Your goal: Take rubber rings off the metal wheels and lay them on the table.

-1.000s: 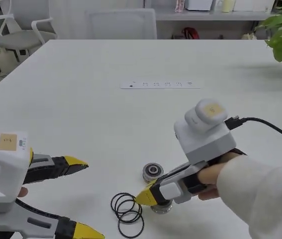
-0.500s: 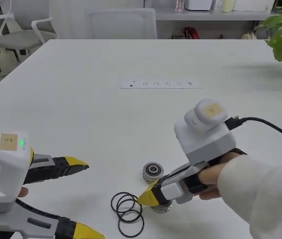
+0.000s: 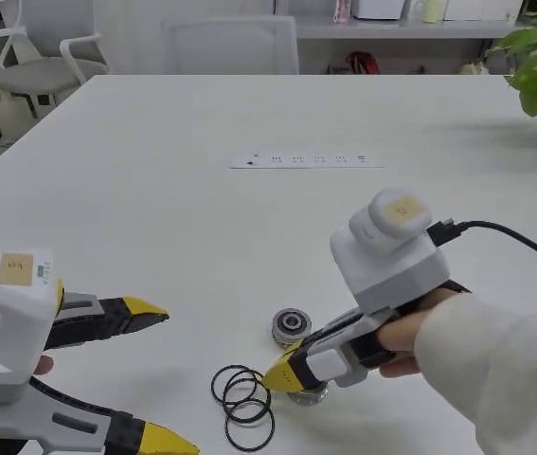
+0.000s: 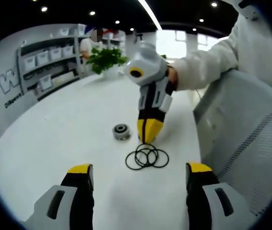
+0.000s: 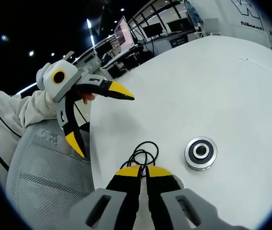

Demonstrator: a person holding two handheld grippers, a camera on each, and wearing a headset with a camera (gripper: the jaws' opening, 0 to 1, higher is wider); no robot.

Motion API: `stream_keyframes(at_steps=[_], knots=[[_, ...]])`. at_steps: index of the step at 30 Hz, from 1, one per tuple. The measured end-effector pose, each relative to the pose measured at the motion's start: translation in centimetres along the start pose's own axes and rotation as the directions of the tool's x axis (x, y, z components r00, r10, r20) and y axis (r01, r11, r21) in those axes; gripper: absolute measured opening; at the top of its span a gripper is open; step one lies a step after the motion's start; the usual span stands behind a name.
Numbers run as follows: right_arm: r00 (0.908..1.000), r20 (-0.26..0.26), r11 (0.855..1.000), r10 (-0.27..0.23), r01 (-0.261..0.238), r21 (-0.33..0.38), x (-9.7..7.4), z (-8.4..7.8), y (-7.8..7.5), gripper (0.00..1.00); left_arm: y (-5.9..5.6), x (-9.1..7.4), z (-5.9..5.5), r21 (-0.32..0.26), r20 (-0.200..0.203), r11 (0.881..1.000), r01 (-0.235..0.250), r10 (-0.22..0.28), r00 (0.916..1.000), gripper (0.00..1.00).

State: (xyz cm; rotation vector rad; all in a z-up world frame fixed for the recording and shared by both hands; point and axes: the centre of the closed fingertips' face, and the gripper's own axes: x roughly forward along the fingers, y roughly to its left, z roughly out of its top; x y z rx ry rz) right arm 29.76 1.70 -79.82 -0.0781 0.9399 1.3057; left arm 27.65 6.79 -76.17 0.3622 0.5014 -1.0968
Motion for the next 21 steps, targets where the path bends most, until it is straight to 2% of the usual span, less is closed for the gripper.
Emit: stream_keyframes(at_steps=[21], knots=[[0.9995, 0.018, 0.999, -0.027, 0.027, -0.020, -0.78, 0.67, -0.51, 0.03, 0.09, -0.09, 0.00, -0.006, 0.001, 1.000, -0.006, 0.006, 1.0000, 0.81]])
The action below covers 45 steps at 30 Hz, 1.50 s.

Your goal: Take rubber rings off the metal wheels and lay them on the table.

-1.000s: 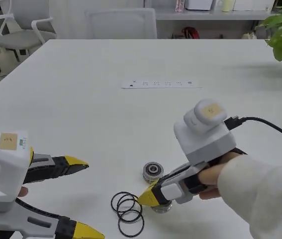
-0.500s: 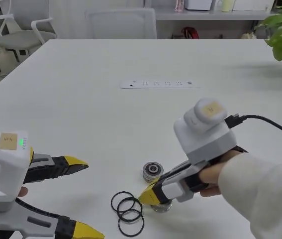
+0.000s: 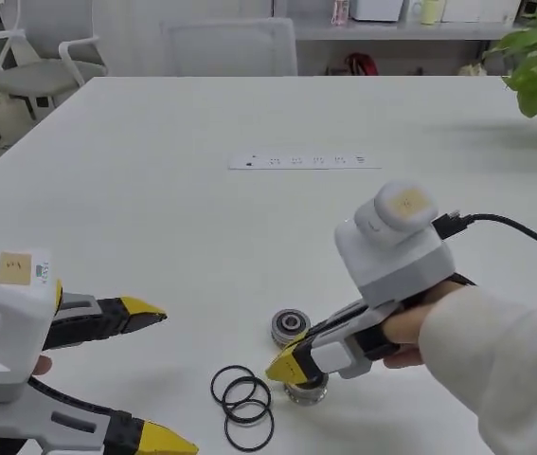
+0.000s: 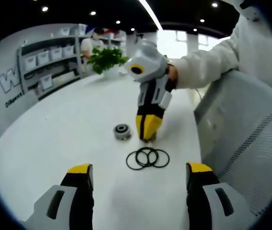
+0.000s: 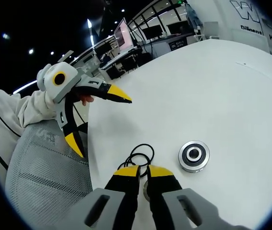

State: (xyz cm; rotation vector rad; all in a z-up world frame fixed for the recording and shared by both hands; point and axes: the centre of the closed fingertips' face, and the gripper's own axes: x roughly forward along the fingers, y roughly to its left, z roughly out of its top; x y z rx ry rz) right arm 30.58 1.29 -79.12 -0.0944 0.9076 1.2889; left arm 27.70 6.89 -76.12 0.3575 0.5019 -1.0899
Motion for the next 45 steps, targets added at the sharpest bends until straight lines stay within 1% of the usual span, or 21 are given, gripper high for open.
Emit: stream_keyframes(at_steps=[7, 10, 13, 20, 28, 30, 34, 41, 45], knots=[[0.9994, 0.036, 1.000, 0.002, -0.002, -0.013, -0.8, 1.0, 0.2, 0.04, 0.0, -0.1, 0.1, -0.002, 0.003, 1.000, -0.004, 0.004, 1.0000, 0.81], [0.9985, 0.054, 1.000, -0.006, 0.007, -0.019, -1.4, 1.5, 0.1, 0.05, 0.0, -0.1, 0.1, -0.003, 0.005, 1.000, -0.007, 0.007, 1.0000, 0.81], [0.9964, 0.084, 1.000, -0.014, 0.015, -0.019, -2.0, 2.2, 0.0, 0.05, 0.0, -0.2, 0.0, -0.005, 0.002, 1.000, -0.009, 0.009, 1.0000, 0.81], [0.9936, 0.109, 0.998, -0.026, 0.032, -0.054, -3.1, 3.1, 0.6, 0.07, 0.1, -0.3, 0.1, -0.008, 0.005, 1.000, -0.012, 0.012, 0.9999, 0.82], [0.9875, 0.152, 0.995, -0.042, 0.056, -0.087, -4.5, 4.3, 0.5, 0.14, 0.1, -0.5, 0.0, -0.019, 0.006, 1.000, -0.018, 0.018, 0.9998, 0.83], [0.9834, 0.175, 0.993, -0.048, 0.066, -0.098, -5.2, 4.8, 0.6, 0.18, 0.2, -0.5, 0.0, -0.021, 0.007, 1.000, -0.020, 0.020, 0.9998, 0.83], [0.9787, 0.199, 0.992, -0.051, 0.073, -0.105, -6.0, 5.3, 0.7, 0.23, 0.2, -0.6, 0.0, -0.025, 0.009, 0.999, -0.023, 0.023, 0.9997, 0.83], [0.9715, 0.229, 0.987, -0.061, 0.092, -0.130, -7.4, 5.7, 1.0, 0.32, 0.1, -0.6, -0.1, -0.033, 0.010, 0.999, -0.025, 0.025, 0.9996, 0.84], [0.9696, 0.236, 0.985, -0.063, 0.099, -0.144, -7.9, 5.6, 1.1, 0.39, 0.2, -0.7, -0.1, -0.036, 0.012, 0.999, -0.025, 0.026, 0.9996, 0.84]])
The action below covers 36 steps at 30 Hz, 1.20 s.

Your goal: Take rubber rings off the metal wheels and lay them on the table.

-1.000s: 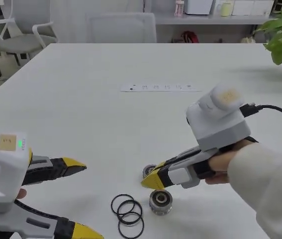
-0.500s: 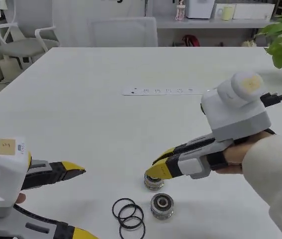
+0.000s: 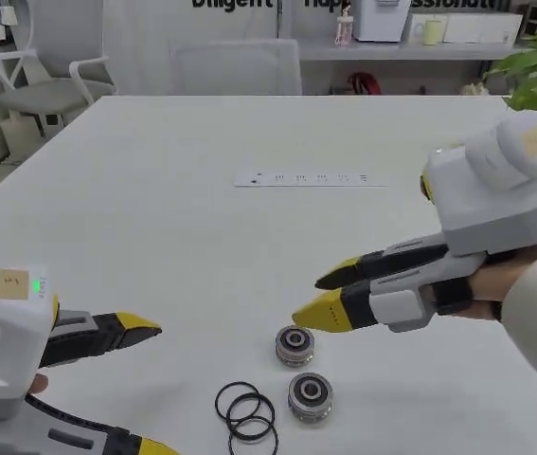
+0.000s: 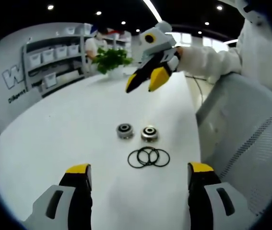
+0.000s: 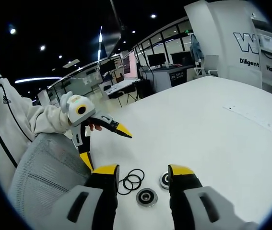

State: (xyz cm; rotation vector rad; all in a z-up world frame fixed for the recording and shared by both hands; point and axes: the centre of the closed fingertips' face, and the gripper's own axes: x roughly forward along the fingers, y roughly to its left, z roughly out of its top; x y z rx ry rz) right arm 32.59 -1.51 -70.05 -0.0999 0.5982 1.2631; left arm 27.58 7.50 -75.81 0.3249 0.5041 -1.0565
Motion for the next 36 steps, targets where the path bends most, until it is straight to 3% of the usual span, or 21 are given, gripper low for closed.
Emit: stream_keyframes(at_steps=[6, 11, 16, 24, 36], knots=[[0.9995, 0.032, 1.000, -0.007, 0.008, -0.012, -1.3, 0.2, 0.0, 0.50, 0.2, -0.1, 0.0, -0.006, 0.000, 1.000, -0.008, 0.008, 1.0000, 0.84], [0.9990, 0.044, 1.000, -0.009, 0.010, -0.003, -2.1, -0.5, 0.5, 0.62, 0.4, -0.2, 0.1, -0.011, 0.006, 1.000, -0.016, 0.016, 0.9998, 0.84], [0.9990, 0.040, 1.000, -0.021, 0.021, 0.001, -3.1, -1.8, 1.0, 0.68, 0.3, -0.1, 0.0, -0.012, 0.003, 1.000, -0.013, 0.013, 0.9999, 0.84], [0.9974, 0.049, 0.996, -0.053, 0.049, 0.077, -4.6, -4.3, 1.4, 0.80, 0.0, 0.1, -0.1, -0.017, 0.001, 1.000, 0.001, -0.001, 1.0000, 0.85], [0.9966, -0.013, 0.988, -0.082, 0.083, 0.133, -4.2, -8.6, 1.2, 0.87, -0.1, 0.2, -0.7, -0.049, -0.002, 0.999, 0.009, -0.009, 1.0000, 0.85]])
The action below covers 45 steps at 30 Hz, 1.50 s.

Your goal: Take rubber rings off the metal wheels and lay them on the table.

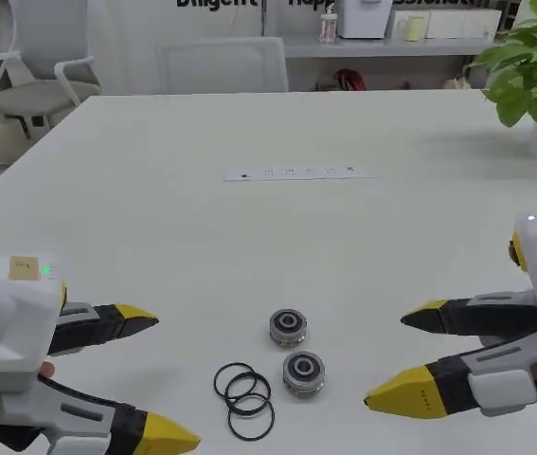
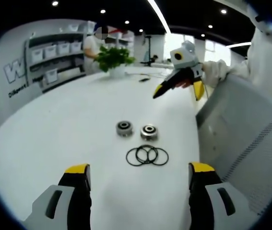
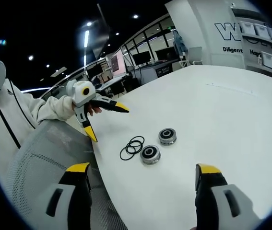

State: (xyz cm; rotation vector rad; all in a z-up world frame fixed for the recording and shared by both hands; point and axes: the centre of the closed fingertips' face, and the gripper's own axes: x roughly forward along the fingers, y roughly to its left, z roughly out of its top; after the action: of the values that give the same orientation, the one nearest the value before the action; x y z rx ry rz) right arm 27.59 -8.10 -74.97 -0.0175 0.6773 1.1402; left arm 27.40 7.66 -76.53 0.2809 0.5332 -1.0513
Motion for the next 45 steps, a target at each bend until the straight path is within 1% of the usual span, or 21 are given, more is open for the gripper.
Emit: stream_keyframes(at_steps=[5, 10, 13, 17, 21, 26, 28, 32, 34, 39, 45], knots=[[0.9995, -0.031, 1.000, -0.009, 0.010, 0.011, 0.2, -1.8, 0.1, 0.90, -0.2, 0.1, -0.5, -0.018, -0.004, 1.000, 0.008, -0.008, 1.0000, 0.85], [0.9988, -0.044, 1.000, -0.020, 0.021, 0.020, 0.2, -2.4, 0.0, 0.90, -0.6, 0.4, -0.9, -0.023, -0.011, 1.000, 0.022, -0.022, 0.9997, 0.85], [0.9975, -0.064, 0.999, -0.030, 0.032, 0.016, 0.3, -2.9, -0.1, 0.90, -0.8, 0.6, -1.0, -0.021, -0.015, 0.999, 0.027, -0.028, 0.9995, 0.85], [0.9961, -0.083, 0.999, -0.029, 0.031, 0.020, 0.4, -3.7, -0.1, 0.90, -0.8, 0.7, -1.1, -0.029, -0.014, 0.999, 0.030, -0.031, 0.9994, 0.85], [0.9921, -0.120, 0.999, -0.037, 0.039, 0.011, 0.4, -4.6, -0.1, 0.90, -0.8, 0.8, -1.3, -0.031, -0.021, 0.999, 0.032, -0.033, 0.9992, 0.85], [0.9905, -0.133, 0.999, -0.035, 0.038, 0.020, 0.4, -5.0, -0.1, 0.89, -1.1, 1.0, -1.6, -0.036, -0.023, 0.999, 0.040, -0.041, 0.9989, 0.85], [0.9892, -0.142, 0.999, -0.034, 0.038, 0.025, 0.5, -5.2, -0.1, 0.89, -1.0, 0.9, -1.8, -0.039, -0.027, 0.999, 0.039, -0.040, 0.9988, 0.85], [0.9861, -0.162, 0.999, -0.036, 0.041, 0.025, 0.5, -5.8, -0.1, 0.89, -0.9, 0.9, -1.8, -0.047, -0.025, 0.998, 0.035, -0.036, 0.9991, 0.85], [0.9870, -0.156, 0.999, -0.037, 0.041, 0.023, 0.6, -5.7, -0.1, 0.88, -1.0, 0.9, -1.9, -0.044, -0.028, 0.998, 0.035, -0.037, 0.9989, 0.85], [0.9861, -0.162, 0.999, -0.039, 0.041, 0.014, 0.7, -5.9, 0.0, 0.88, -0.9, 0.9, -2.2, -0.052, -0.032, 0.998, 0.031, -0.033, 0.9989, 0.85], [0.9856, -0.161, 0.999, -0.051, 0.050, -0.010, 0.6, -5.7, 0.0, 0.87, -0.8, 0.8, -2.0, -0.048, -0.024, 0.999, 0.025, -0.026, 0.9994, 0.84]])
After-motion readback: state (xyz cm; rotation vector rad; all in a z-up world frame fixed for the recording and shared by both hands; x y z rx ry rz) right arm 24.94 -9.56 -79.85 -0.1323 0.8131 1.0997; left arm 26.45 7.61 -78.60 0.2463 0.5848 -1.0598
